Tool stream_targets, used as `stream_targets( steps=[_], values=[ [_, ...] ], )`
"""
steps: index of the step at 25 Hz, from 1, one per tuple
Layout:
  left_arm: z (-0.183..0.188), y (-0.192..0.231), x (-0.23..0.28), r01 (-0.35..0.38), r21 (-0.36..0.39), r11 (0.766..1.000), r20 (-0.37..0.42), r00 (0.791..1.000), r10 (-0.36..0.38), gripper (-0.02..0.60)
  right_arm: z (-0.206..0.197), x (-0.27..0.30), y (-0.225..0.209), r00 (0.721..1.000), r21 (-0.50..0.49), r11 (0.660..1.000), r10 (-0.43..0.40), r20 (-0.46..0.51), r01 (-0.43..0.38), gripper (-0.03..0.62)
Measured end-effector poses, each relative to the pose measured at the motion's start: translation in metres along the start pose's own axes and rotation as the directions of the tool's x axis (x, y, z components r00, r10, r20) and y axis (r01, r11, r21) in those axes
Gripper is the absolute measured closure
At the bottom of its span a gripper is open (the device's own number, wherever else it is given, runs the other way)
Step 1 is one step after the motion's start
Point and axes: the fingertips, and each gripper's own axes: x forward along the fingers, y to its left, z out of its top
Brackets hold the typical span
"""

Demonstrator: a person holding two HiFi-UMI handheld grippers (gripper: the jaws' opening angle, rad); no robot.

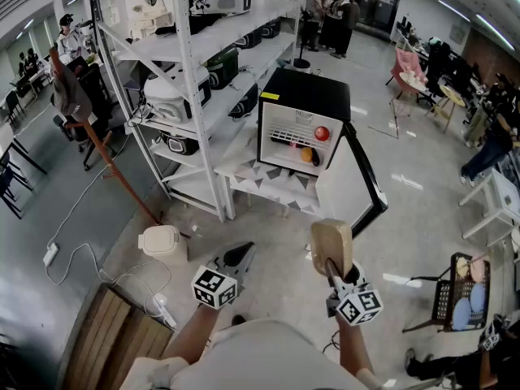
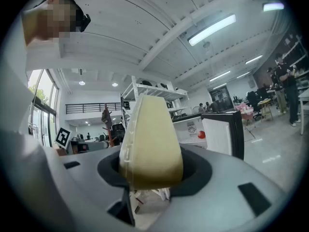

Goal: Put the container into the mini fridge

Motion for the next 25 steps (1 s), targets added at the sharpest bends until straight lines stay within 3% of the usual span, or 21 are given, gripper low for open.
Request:
stream_targets(
  steps=[12, 25],
  values=[
    [0.004, -0.001, -0.007, 0.017, 0.008, 1.0, 0.01, 1.0, -0.017, 0.577, -0.002, -0.001, 0.01, 1.0, 0.036, 0.999, 0.003, 0.008, -0.003, 0.398],
    [0.004, 0.028, -0.024, 0.045, -0.003, 0.999, 0.02, 0.999, -0.045, 0.577, -0.01, 0.016, 0.037, 0.999, 0.033, 0.999, -0.033, -0.008, 0.033, 0.399]
  ],
)
